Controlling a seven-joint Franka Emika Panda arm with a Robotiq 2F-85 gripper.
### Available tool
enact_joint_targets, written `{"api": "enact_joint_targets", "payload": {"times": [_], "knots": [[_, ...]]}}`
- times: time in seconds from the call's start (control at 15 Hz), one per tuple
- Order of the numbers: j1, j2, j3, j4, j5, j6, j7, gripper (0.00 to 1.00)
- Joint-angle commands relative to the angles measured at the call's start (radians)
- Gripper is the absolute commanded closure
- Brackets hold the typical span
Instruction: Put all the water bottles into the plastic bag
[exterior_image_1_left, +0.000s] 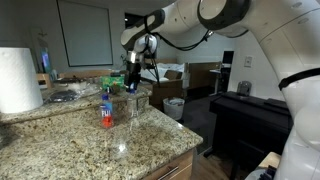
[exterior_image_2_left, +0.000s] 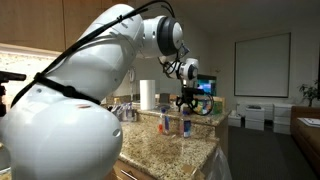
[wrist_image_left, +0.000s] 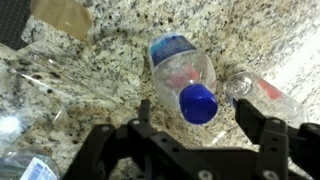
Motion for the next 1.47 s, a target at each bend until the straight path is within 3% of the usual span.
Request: {"api": "enact_joint_targets", "payload": {"times": [0.0, 0.47, 0.93, 1.4], "knots": [[-0.003, -0.010, 0.005, -0.012, -0.015, -0.039, 0.027, 0.43], [-0.010, -0.033, 0.001, -0.018, -0.020, -0.060, 0.016, 0.88], [-0.089, -0.133, -0.076, -0.043, -0.041, -0.044, 0.007, 0.88], [-0.305, -0.133, -0.148, -0.032, 0.049, -0.097, -0.078, 0.88]]}}
